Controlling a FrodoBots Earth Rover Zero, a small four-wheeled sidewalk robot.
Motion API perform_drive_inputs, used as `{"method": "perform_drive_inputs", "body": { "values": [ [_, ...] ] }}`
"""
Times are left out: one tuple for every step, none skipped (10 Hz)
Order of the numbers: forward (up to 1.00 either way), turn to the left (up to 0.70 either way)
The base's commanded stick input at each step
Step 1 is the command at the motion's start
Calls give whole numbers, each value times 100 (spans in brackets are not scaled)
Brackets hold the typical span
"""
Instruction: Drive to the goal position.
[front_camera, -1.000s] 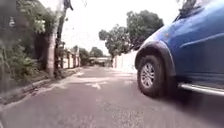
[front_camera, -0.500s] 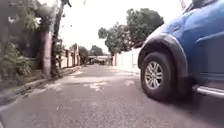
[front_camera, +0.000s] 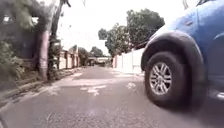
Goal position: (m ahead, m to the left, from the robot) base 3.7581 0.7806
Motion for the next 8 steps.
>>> {"method": "perform_drive_inputs", "body": {
  "values": [
    [50,36],
    [50,44],
    [50,50],
    [50,50],
    [50,42],
    [50,18],
    [50,3],
    [50,0]
  ]
}}
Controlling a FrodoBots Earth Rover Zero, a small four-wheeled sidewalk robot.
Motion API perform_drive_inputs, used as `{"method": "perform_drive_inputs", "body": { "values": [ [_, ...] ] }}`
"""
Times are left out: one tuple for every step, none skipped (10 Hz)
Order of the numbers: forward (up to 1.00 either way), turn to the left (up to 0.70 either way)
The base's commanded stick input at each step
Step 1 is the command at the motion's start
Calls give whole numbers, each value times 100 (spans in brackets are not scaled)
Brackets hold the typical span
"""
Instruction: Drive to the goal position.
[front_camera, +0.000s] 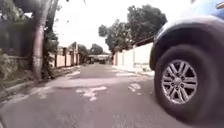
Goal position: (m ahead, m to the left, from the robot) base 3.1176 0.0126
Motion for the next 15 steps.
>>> {"method": "perform_drive_inputs", "body": {
  "values": [
    [50,0],
    [50,0],
    [50,0],
    [50,0],
    [50,0],
    [50,0],
    [50,0],
    [50,0],
    [50,0],
    [50,0],
    [50,0],
    [50,0],
    [50,0],
    [50,0],
    [50,0]
  ]
}}
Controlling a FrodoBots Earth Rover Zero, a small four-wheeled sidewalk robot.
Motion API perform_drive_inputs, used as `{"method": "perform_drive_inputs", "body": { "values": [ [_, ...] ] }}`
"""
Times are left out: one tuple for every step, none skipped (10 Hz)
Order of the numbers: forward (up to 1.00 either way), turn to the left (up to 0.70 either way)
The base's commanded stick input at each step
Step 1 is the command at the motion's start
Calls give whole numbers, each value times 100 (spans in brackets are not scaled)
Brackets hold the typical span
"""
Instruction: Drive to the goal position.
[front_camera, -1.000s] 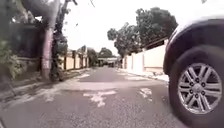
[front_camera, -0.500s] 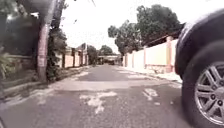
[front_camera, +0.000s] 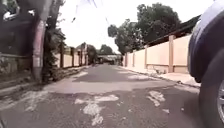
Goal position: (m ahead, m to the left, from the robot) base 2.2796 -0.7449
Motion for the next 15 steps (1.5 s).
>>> {"method": "perform_drive_inputs", "body": {
  "values": [
    [50,0],
    [50,0],
    [50,0],
    [50,0],
    [50,0],
    [50,0],
    [50,0],
    [50,0],
    [50,0],
    [50,0],
    [50,0],
    [50,0],
    [50,0],
    [50,0],
    [50,0]
  ]
}}
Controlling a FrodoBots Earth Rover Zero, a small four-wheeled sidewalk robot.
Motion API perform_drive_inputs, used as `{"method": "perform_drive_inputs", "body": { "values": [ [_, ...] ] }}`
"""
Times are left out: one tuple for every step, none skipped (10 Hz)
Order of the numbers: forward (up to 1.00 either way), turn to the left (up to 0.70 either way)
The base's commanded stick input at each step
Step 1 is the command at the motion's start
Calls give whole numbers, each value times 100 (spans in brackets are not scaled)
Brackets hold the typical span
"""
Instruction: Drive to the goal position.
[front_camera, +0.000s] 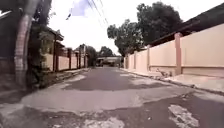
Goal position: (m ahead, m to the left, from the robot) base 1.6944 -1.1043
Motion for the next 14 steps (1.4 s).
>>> {"method": "perform_drive_inputs", "body": {
  "values": [
    [50,0],
    [50,0],
    [50,0],
    [50,0],
    [50,0],
    [50,0],
    [50,0],
    [50,0],
    [50,0],
    [50,0],
    [50,0],
    [50,0],
    [50,0],
    [50,0]
  ]
}}
